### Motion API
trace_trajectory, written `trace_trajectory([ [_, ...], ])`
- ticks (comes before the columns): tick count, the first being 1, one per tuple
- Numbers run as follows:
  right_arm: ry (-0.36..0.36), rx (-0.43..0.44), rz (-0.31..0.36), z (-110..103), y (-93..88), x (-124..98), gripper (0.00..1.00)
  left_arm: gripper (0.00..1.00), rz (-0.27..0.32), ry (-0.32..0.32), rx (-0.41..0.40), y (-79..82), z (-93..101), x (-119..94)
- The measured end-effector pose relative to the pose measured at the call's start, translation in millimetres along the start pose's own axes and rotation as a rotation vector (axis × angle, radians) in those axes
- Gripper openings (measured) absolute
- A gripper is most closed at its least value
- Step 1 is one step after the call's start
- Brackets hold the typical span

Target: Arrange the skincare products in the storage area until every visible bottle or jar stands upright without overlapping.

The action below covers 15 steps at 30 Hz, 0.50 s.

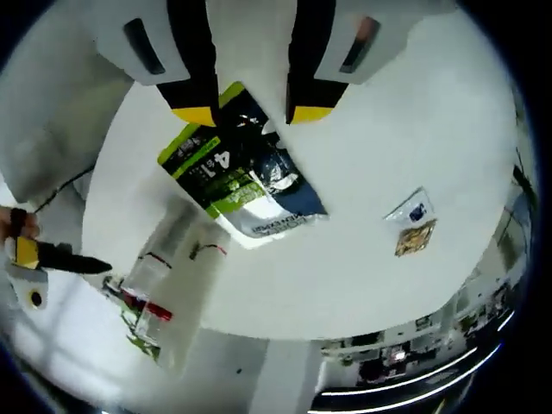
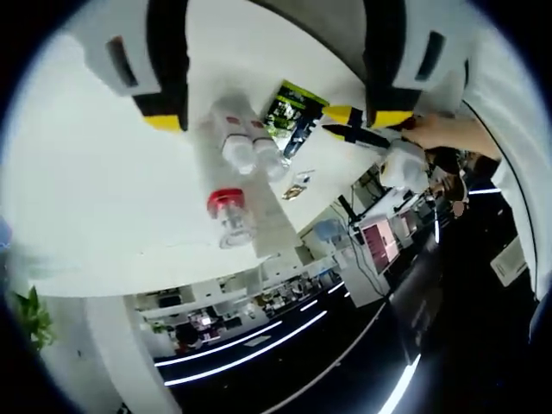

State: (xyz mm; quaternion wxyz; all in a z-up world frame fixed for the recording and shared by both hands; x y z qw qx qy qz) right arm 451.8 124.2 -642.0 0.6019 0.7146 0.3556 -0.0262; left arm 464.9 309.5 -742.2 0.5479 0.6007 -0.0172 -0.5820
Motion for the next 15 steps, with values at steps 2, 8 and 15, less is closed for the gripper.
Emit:
trace_trajectory([
  [2,-0.001,0.001,-0.001,1,-0.5,0,0.85,0.37,-0.039,-0.028,0.111,8.0,1.8,3],
  [8,-0.006,0.004,0.001,2,-1.6,-2,0.85,0.52,-0.096,-0.13,0.309,31.8,8.2,21],
  [15,-0.016,0.01,0.001,5,-2.4,-3,0.85,0.71,-0.171,-0.189,0.335,35.5,2.1,45],
])
Point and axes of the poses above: the point that each gripper's makers call its tool centre point, and the gripper's own axes: x roughly forward along the fingers, z roughly to its right, y roughly out of its top, the point moved 1 cm from there along -x, roughly backward along the fingers, and after that the axes turned 13 degrees about -y, right-handed, at the moved point
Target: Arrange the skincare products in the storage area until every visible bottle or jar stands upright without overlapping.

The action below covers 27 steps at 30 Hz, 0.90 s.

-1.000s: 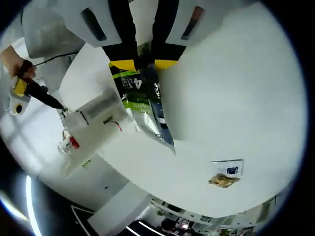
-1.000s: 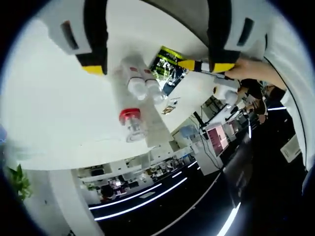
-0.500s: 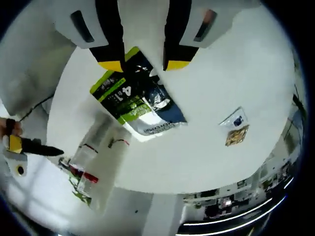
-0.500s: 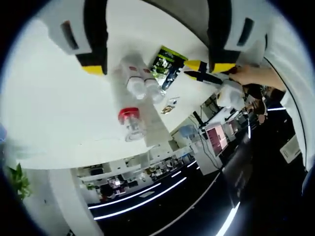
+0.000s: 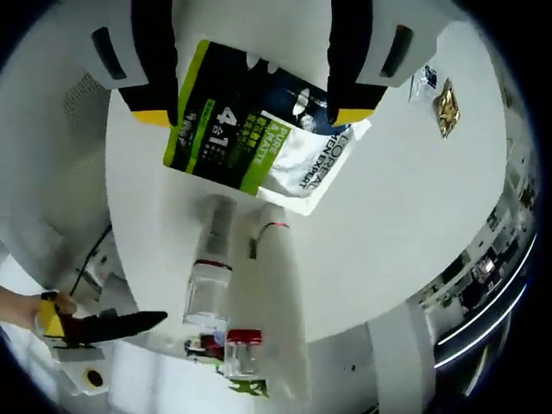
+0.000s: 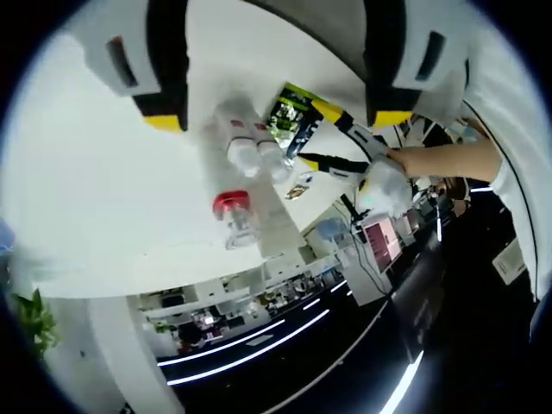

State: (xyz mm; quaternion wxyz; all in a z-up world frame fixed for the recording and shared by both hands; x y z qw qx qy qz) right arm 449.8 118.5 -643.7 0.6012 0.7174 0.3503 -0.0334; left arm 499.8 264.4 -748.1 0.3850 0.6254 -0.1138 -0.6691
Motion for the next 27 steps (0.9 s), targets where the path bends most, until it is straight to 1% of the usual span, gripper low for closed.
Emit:
trace_trajectory([
  [3,-0.005,0.003,-0.001,2,-0.9,0,0.85,0.72,-0.011,-0.018,0.004,-0.5,-1.7,4],
  [6,-0.009,0.005,-0.005,3,-1.9,-1,0.85,0.74,-0.051,-0.034,0.019,-6.9,-1.7,8],
  [9,-0.011,0.007,-0.005,4,-2.2,0,0.85,0.76,-0.063,-0.037,0.03,-9.6,-1.3,8],
  [11,-0.012,0.008,-0.005,4,-2.3,0,0.85,0.77,-0.089,-0.031,0.051,-12.9,-3.6,8],
  [13,-0.012,0.008,-0.006,5,-2.5,0,0.85,0.77,-0.078,-0.038,0.04,-12.3,-5.0,8],
  [15,-0.011,0.008,-0.007,5,-2.6,1,0.85,0.79,-0.085,-0.036,0.039,-13.7,-6.7,7],
  [27,-0.009,0.007,-0.007,4,-2.0,1,0.85,0.8,-0.086,-0.028,0.031,-15.0,-7.7,7],
])
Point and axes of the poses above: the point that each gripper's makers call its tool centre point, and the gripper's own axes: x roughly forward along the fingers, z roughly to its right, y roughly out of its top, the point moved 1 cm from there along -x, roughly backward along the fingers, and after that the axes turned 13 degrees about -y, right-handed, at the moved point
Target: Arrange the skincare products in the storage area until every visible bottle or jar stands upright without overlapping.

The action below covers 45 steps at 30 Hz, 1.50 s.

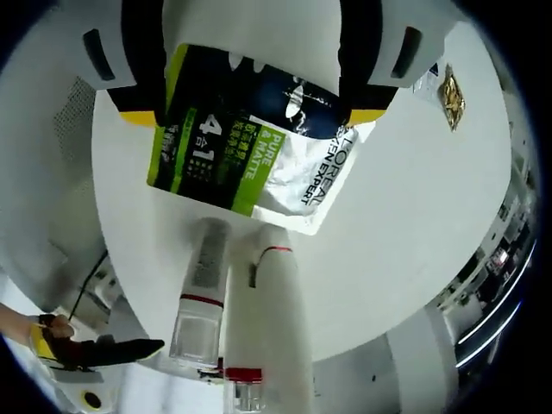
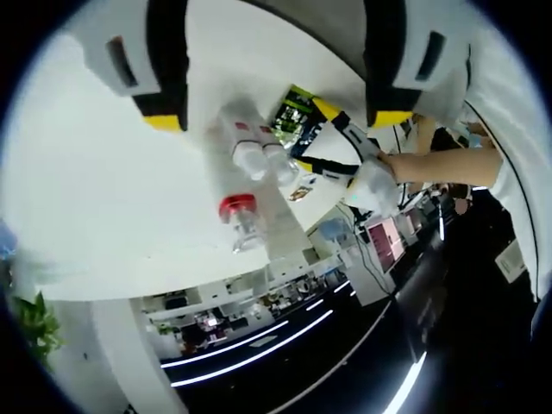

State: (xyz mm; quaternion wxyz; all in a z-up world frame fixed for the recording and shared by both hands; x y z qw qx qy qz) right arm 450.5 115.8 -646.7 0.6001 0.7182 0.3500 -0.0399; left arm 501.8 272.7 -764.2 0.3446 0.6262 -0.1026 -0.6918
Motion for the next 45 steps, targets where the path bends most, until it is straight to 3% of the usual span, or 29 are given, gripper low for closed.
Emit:
trace_trajectory([
  [18,0.018,-0.016,0.003,-5,2.0,0,0.85,0.81,0.025,0.024,-0.045,-0.9,6.7,-14],
  [29,0.036,-0.056,0.0,-11,1.2,1,0.85,0.87,0.107,0.086,-0.116,0.2,12.9,-36],
  [37,0.039,-0.068,0.005,-9,1.8,-1,0.86,0.89,0.185,0.124,-0.213,-8.0,32.7,-56],
  [40,0.043,-0.073,0.008,-9,1.9,-3,0.86,0.89,0.248,0.144,-0.265,-8.3,39.5,-64],
  [45,0.055,-0.079,0.01,-13,1.2,-5,0.86,0.9,0.285,0.168,-0.313,-18.8,52.4,-74],
])
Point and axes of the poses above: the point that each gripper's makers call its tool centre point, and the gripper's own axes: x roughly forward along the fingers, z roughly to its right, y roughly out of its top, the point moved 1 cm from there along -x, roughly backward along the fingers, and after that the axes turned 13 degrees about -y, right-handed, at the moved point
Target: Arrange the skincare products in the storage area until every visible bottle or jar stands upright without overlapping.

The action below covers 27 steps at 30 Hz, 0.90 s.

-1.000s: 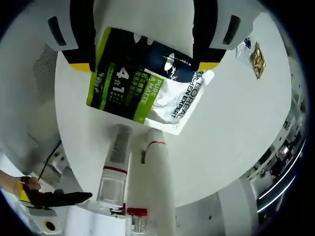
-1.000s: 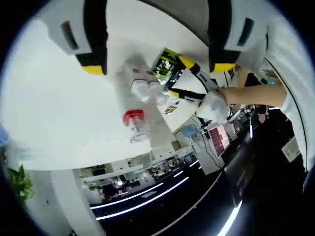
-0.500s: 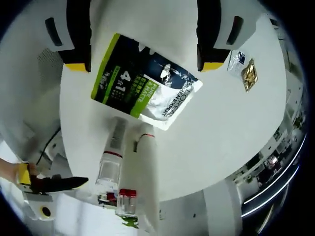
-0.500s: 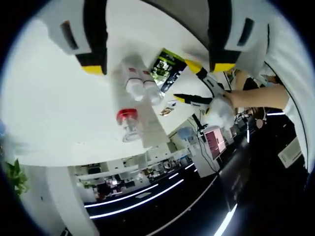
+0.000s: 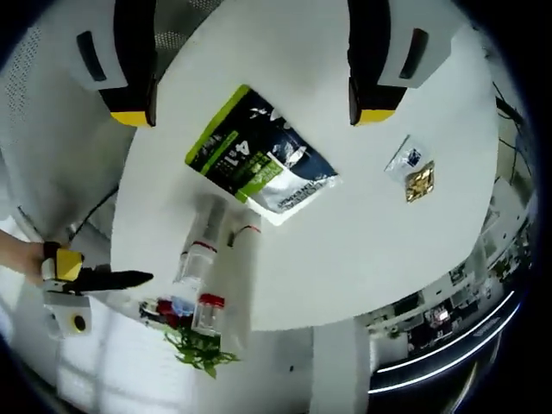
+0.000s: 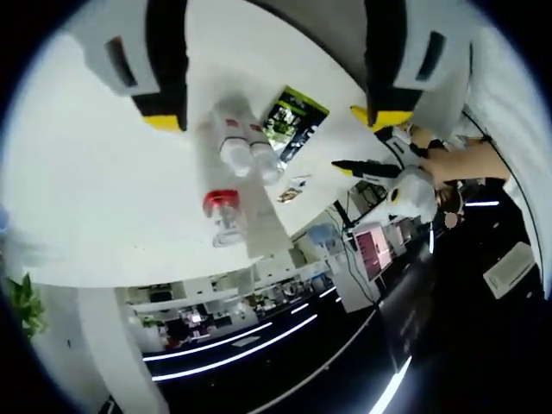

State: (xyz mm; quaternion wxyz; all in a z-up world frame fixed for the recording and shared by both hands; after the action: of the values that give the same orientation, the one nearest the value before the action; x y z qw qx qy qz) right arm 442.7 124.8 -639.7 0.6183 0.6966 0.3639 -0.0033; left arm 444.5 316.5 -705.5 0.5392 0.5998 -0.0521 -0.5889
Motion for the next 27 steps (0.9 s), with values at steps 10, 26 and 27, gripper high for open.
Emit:
trace_trajectory([
  [10,0.017,-0.012,-0.005,-6,-3.5,-6,0.86,0.94,0.053,0.078,-0.088,-18.0,4.2,-26],
  [26,0.013,-0.015,0.003,-5,-2.0,-10,0.86,0.96,0.136,0.239,-0.225,-7.9,-33.2,-44],
  [27,0.012,-0.015,0.003,-5,-1.4,-10,0.86,0.96,0.149,0.258,-0.238,-5.4,-38.1,-45],
])
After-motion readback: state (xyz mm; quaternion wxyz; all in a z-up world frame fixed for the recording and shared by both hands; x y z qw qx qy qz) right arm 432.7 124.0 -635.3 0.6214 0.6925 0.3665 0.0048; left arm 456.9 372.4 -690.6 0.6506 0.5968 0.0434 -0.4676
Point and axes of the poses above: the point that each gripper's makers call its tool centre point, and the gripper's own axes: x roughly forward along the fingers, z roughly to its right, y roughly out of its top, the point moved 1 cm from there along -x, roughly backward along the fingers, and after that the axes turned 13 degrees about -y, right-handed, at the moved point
